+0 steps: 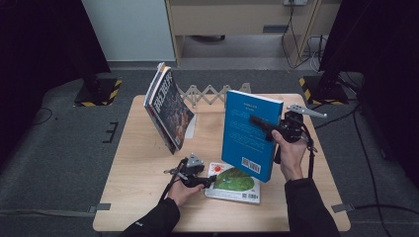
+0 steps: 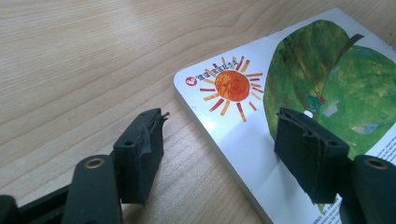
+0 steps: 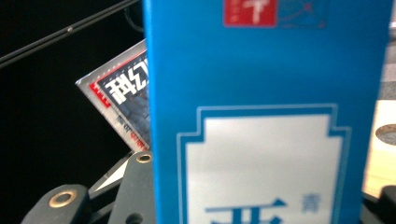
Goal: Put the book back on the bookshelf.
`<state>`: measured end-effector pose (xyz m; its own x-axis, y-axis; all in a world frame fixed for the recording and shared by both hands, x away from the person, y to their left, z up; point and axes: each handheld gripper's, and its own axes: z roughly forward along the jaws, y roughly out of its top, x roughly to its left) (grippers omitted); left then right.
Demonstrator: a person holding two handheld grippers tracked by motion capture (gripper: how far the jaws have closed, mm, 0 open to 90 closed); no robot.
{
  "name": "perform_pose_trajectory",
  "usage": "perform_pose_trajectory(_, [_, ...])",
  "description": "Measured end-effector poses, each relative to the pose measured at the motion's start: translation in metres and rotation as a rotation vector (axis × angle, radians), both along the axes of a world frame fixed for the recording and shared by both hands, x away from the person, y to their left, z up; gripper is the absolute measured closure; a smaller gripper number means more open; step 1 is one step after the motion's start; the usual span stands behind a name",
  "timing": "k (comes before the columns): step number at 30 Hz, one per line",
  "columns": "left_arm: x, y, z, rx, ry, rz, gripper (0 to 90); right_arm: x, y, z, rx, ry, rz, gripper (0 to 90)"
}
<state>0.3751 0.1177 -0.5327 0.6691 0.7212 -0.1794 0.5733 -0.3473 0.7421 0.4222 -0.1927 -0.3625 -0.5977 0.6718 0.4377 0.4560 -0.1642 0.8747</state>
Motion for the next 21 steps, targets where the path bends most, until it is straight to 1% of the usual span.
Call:
perform_pose_trajectory(5, [-0.001,0.000,-0.001,-0.001,-0.008,-0.002,29.5,0.012,0.007,0.004,0.000,-0.026,-0.027,61.7])
perform_pose_trajectory(9, [-0.001,-0.001,-0.001,0.002,-0.013,-0.010,27.0,0.025,0.014,0.008,-0.003,-0.046,-0.036,61.8])
perform_pose_trajectory(13, [-0.001,-0.001,-0.001,0.003,-0.015,-0.015,25.9,0.035,0.020,0.010,-0.013,-0.049,-0.043,61.7])
perform_pose_trajectory(17, [-0.001,-0.001,-0.002,0.004,-0.016,-0.016,25.6,0.048,0.029,0.009,-0.028,-0.054,-0.057,61.8])
perform_pose_trajectory(21, [-0.001,-0.001,-0.002,0.004,-0.017,-0.017,25.4,0.060,0.037,0.007,-0.015,-0.054,-0.070,61.8])
